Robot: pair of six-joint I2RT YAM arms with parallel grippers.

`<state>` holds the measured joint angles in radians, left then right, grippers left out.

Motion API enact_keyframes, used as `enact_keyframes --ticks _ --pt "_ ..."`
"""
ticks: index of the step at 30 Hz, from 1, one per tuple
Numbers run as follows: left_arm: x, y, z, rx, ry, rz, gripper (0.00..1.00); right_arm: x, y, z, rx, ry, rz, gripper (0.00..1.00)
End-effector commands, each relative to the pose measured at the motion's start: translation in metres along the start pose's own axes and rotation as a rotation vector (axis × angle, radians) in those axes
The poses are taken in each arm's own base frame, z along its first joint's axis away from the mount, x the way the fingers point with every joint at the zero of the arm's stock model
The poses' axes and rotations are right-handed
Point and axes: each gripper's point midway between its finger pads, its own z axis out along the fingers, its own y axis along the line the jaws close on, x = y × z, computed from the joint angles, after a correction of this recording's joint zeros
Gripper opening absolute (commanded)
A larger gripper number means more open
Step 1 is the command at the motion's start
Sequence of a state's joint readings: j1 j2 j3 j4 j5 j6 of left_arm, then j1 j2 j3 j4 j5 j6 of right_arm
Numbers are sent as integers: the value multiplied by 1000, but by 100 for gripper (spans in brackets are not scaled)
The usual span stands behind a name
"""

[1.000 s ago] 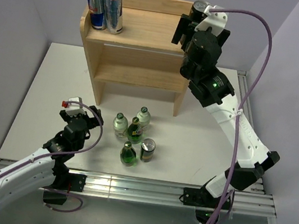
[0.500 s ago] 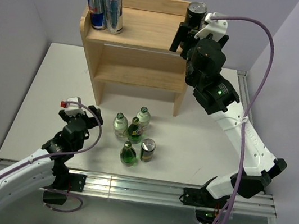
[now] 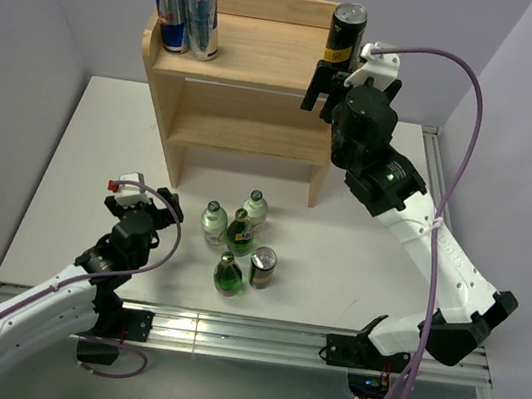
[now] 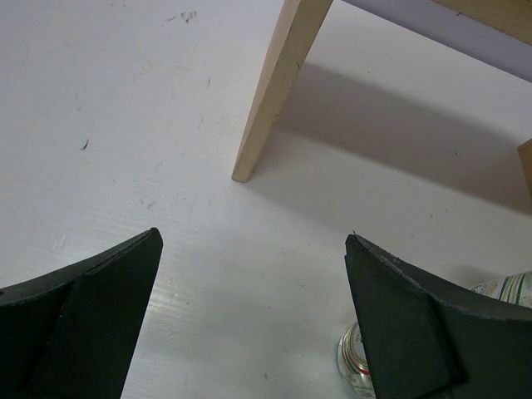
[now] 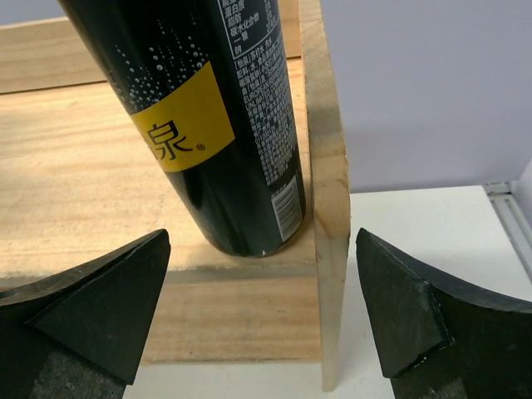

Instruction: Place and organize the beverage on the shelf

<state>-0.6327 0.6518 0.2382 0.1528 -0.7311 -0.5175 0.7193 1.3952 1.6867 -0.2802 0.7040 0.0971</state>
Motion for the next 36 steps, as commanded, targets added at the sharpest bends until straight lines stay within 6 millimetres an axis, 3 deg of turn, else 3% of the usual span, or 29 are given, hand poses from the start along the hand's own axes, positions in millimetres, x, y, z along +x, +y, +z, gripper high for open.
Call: enact_keyframes --ticks 1,6,9,10,11,14,15,16,18,19,21,22,24,25,28,36 --pt "-20 -10 0 13 -46 -47 99 -19 -3 -16 -41 -37 76 100" --pt "-20 -10 1 12 -44 -45 99 -11 0 -30 -102 -14 91 100" --pt "-19 -9 1 12 -44 -45 99 -7 5 -49 -202 4 112 100" --pt "-20 -10 1 13 -45 -46 99 7 8 -52 -224 29 105 100" --pt "-20 -10 1 12 -44 -45 99 4 12 -66 -290 24 125 100" --pt "-20 -10 1 14 -45 -46 99 39 15 -84 -347 82 130 100" --pt "-19 -10 1 12 -42 -42 99 49 22 -97 -399 99 138 100" --pt "-19 -11 1 14 -41 -43 99 72 16 -110 -414 129 156 100" --pt "-19 -11 1 15 -41 -43 99 93 25 -136 -490 147 188 100" --pt "-19 -10 1 13 -40 -41 99 118 19 -149 -502 181 219 100" --pt "-18 -10 2 11 -37 -38 99 132 17 -170 -550 202 321 100" --pt "-18 -10 2 10 -38 -38 99 169 18 -178 -560 260 308 100" --pt "-18 -11 2 13 -36 -38 99 189 17 -191 -583 281 366 100" --pt "-19 -11 2 12 -38 -39 99 219 15 -198 -567 322 340 100" --pt "-18 -10 2 11 -36 -37 99 260 11 -215 -558 389 331 100" --pt "-18 -12 2 14 -35 -38 99 312 14 -243 -561 471 302 100"
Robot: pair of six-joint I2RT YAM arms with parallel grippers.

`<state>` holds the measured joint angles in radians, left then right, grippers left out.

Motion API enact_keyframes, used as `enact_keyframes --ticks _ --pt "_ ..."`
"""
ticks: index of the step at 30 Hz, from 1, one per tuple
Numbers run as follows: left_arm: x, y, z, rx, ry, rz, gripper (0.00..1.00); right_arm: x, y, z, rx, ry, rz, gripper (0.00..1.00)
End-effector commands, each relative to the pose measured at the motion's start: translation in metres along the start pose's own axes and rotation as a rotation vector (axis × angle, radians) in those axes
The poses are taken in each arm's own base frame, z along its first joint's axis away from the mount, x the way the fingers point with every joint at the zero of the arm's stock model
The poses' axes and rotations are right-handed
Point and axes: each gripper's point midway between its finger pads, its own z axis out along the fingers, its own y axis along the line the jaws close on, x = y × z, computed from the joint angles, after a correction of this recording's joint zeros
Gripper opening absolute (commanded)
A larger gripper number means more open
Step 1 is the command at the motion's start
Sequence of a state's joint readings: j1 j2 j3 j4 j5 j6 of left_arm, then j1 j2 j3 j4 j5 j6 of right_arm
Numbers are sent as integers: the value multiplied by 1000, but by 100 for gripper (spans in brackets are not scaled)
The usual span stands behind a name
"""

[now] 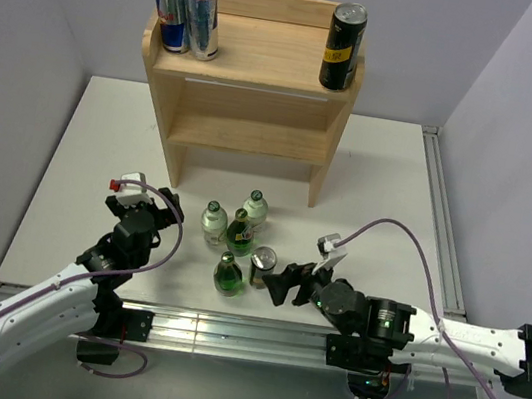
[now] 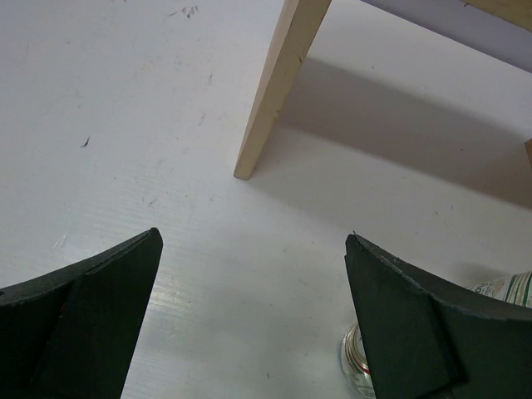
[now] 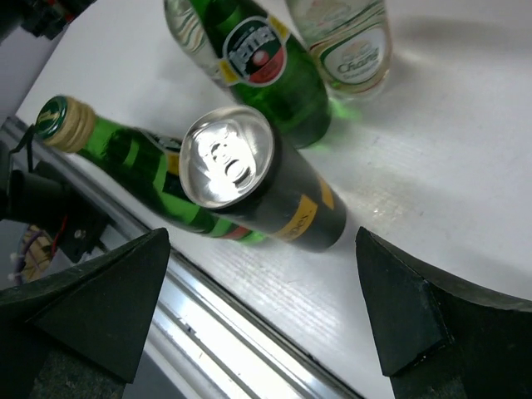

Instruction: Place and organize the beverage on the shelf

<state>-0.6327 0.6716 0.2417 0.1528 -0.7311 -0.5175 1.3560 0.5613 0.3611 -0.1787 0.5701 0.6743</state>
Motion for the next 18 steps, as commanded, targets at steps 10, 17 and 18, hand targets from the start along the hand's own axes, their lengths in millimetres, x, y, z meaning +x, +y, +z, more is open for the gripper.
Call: enact_keyframes --ticks 10,17,18 --pt "-22 -12 1 19 -44 -48 99 26 21 14 -1 -31 46 100" --pt "-22 -13 1 23 -45 -47 99 41 4 38 118 -66 -28 100" --pt "-21 -13 1 21 -42 -44 99 41 4 40 129 -68 -33 100"
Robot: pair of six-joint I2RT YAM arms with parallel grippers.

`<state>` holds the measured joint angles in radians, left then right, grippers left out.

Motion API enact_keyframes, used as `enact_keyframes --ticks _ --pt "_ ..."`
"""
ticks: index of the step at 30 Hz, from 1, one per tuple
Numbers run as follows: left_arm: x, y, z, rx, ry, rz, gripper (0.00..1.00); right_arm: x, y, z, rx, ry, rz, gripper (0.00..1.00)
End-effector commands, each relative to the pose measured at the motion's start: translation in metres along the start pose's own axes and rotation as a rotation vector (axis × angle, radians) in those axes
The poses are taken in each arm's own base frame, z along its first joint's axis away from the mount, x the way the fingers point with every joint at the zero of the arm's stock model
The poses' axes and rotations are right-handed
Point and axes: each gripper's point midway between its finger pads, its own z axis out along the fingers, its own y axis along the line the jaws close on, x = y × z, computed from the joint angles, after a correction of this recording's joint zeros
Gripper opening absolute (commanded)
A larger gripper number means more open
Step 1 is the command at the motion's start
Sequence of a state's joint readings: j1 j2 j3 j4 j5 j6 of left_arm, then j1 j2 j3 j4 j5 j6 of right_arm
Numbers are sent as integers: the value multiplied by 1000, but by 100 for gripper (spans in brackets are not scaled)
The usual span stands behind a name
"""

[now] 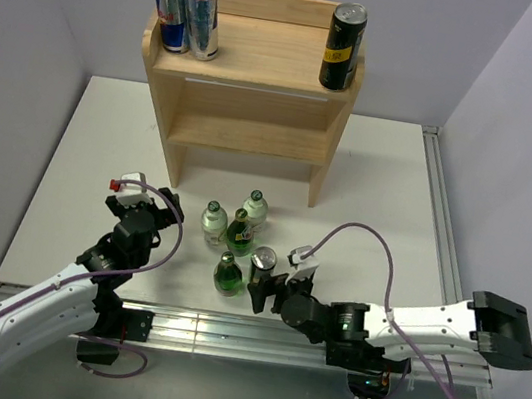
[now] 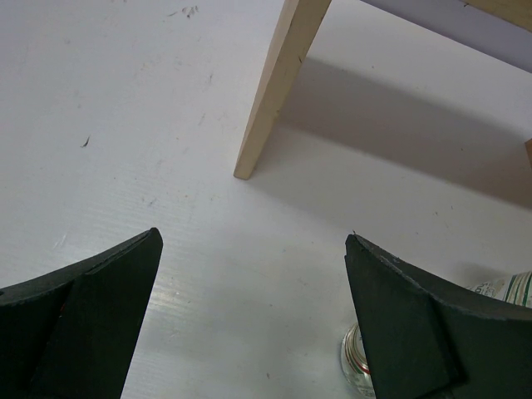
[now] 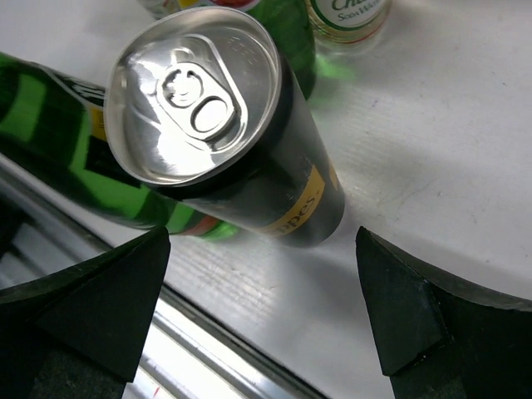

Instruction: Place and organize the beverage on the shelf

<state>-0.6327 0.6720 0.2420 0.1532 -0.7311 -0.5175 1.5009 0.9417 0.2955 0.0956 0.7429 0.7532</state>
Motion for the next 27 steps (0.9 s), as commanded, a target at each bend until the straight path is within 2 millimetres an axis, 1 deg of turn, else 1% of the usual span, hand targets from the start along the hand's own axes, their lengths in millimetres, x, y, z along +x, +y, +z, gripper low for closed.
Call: enact_keyframes --ticks 1,2,4,5,6,8,9,10,11,12,14,15,17,18,19,20,21,24,25,27 --pt "-20 -12 1 20 -41 -43 99 -22 5 12 41 -113 66 100" --pt "-21 -13 1 21 -42 -44 99 -16 2 17 59 -105 45 100" --pt "-21 -12 1 19 -41 -43 99 -18 4 22 66 -118 52 100" --pt "-20 -12 1 20 -40 -43 99 -14 0 26 89 -118 31 100" --pt "-21 -13 1 23 -42 -46 99 -17 4 28 82 -132 43 100" --pt "-20 -12 1 19 -40 -45 99 -13 0 33 99 -136 22 100" --pt "-20 -13 1 22 -40 -46 99 -15 2 35 96 -148 30 100" --pt "-21 -13 1 21 -42 -44 99 -15 -4 38 124 -159 16 100" --pt "-21 -12 1 20 -42 -45 99 -15 -5 39 128 -161 9 100" --pt "-21 -13 1 24 -40 -44 99 -19 -3 41 126 -178 20 100" --pt "-21 -13 1 21 -39 -42 99 -21 -10 44 151 -194 5 100" --pt "-20 -13 1 23 -39 -42 99 -25 -9 45 151 -212 16 100" --pt "-20 -13 1 23 -38 -41 99 -27 -14 46 174 -233 9 100" --pt "-20 -13 1 23 -38 -41 99 -32 -14 47 181 -252 23 100" --pt "-20 -13 1 24 -37 -41 99 -30 -17 48 189 -253 11 99" --pt "-19 -13 1 23 -36 -39 99 -33 -14 49 184 -268 21 99" --pt "-20 -13 1 22 -37 -40 99 -34 -17 51 198 -274 19 99" --pt "-20 -13 1 23 -35 -39 99 -31 -18 57 222 -276 3 93" --pt "-21 -14 2 25 -37 -41 99 -29 -19 60 230 -273 1 89" --pt "-19 -14 2 23 -33 -36 99 -26 -20 64 243 -276 -1 64"
